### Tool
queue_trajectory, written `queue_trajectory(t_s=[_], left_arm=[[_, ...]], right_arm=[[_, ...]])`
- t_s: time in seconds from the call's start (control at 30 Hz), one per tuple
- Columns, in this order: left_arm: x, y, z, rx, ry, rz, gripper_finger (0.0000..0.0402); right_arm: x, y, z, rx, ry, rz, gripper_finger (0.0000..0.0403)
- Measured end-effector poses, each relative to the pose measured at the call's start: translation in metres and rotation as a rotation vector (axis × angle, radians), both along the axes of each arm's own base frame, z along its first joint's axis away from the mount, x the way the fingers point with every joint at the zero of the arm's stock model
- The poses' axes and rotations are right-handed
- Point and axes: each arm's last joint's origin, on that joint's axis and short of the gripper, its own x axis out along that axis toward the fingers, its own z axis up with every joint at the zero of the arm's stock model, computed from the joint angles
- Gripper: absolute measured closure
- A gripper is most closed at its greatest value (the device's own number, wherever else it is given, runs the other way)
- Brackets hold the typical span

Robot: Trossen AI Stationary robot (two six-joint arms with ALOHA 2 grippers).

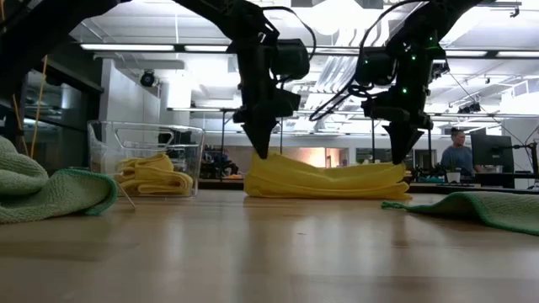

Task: Fold microfiber towels
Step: Fold the yellow towel

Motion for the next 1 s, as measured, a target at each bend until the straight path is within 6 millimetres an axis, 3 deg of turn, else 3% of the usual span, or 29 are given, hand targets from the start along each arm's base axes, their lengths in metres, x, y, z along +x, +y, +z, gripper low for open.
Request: queue_trajectory(t_s=[0.17, 0.7, 0.83, 1.0], left_arm=[[0.0, -0.013, -0.016, -0.017, 0.03, -0.021, 0.0399], [0.003, -0.019, -0.018, -0.001, 0.038, -0.085, 0.0384], [0.002, -0.019, -0.018, -0.003, 0.044, -0.094, 0.0356], [0.0, -0.021, -0.018, -0.045, 0.068, -0.125, 0.0313]], right_arm=[[0.001, 0.001, 0.0, 0.003, -0.004, -0.013, 0.0403], [0.001, 0.002, 0.0, 0.044, -0.034, -0.056, 0.0401], [0.002, 0.002, 0.0, 0.069, -0.047, -0.047, 0.0371], [0.002, 0.003, 0.0, 0.071, -0.048, -0.026, 0.03]])
